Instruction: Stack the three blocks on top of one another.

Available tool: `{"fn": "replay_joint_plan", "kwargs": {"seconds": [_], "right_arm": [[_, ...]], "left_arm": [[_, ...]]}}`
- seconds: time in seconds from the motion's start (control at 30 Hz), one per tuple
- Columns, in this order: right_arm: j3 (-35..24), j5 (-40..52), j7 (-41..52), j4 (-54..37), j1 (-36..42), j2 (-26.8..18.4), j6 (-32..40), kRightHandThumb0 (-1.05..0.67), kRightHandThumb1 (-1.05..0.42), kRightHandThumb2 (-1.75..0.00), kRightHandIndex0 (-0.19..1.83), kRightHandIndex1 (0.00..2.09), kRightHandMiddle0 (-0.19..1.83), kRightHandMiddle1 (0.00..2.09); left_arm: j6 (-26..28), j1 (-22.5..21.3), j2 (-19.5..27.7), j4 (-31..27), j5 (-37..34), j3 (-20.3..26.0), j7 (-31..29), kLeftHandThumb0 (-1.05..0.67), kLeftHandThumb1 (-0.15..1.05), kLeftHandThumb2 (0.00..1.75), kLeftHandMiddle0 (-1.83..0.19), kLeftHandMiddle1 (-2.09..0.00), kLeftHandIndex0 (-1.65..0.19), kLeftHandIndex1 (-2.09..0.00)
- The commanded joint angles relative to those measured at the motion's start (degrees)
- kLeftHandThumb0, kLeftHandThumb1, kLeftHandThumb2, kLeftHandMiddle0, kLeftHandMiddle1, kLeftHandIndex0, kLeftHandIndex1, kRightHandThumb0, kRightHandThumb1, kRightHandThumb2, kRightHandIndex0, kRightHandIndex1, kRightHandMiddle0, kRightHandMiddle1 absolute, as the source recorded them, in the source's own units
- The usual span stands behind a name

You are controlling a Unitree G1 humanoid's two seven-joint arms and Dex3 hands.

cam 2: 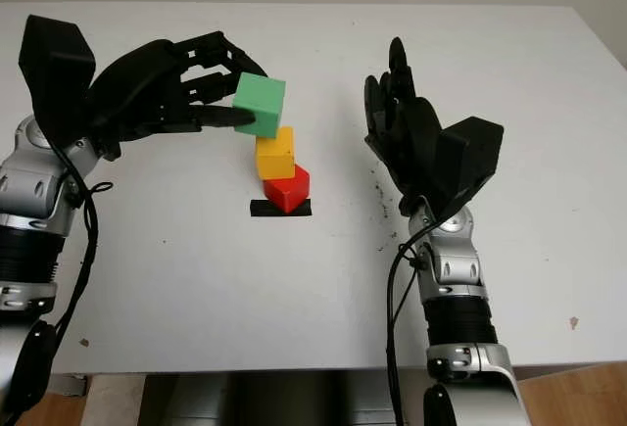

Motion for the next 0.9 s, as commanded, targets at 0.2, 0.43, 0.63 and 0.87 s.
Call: {"fn": "replay_joint_plan", "kwargs": {"seconds": [0.2,0.43,0.63,0.87], "right_arm": [[0.0,0.1,0.1,-0.5,-0.2,-0.1,-0.6,-0.75,-1.05,-0.58,-0.19,0.00,-0.19,0.00],[-0.2,0.1,0.1,-0.1,-0.2,-0.1,-1.4,-0.74,-1.05,-0.59,-0.19,0.00,-0.19,0.00],[-0.3,0.3,0.5,0.0,0.0,0.0,-1.8,-0.74,-1.05,-0.58,-0.19,0.00,-0.19,0.00],[-0.2,0.1,0.3,-0.5,0.2,-0.3,-1.5,-0.75,-1.05,-0.59,-0.19,0.00,-0.19,0.00]], "left_arm": [[-0.9,0.9,-1.8,-0.4,0.3,0.0,1.4,-0.41,0.98,0.05,-0.19,-0.05,-0.36,-1.52],[-1.7,0.8,-2.7,0.1,1.1,-0.4,2.1,-0.41,0.98,0.05,-0.19,-0.05,-0.35,-1.52],[-2.5,0.7,-3.7,1.4,1.0,-0.6,1.9,-0.41,0.97,0.05,-0.20,-0.06,-0.35,-1.53],[-3.3,1.1,-4.4,2.0,1.5,-0.8,2.3,-0.42,0.97,0.05,-0.21,-0.06,-0.36,-1.51]]}}
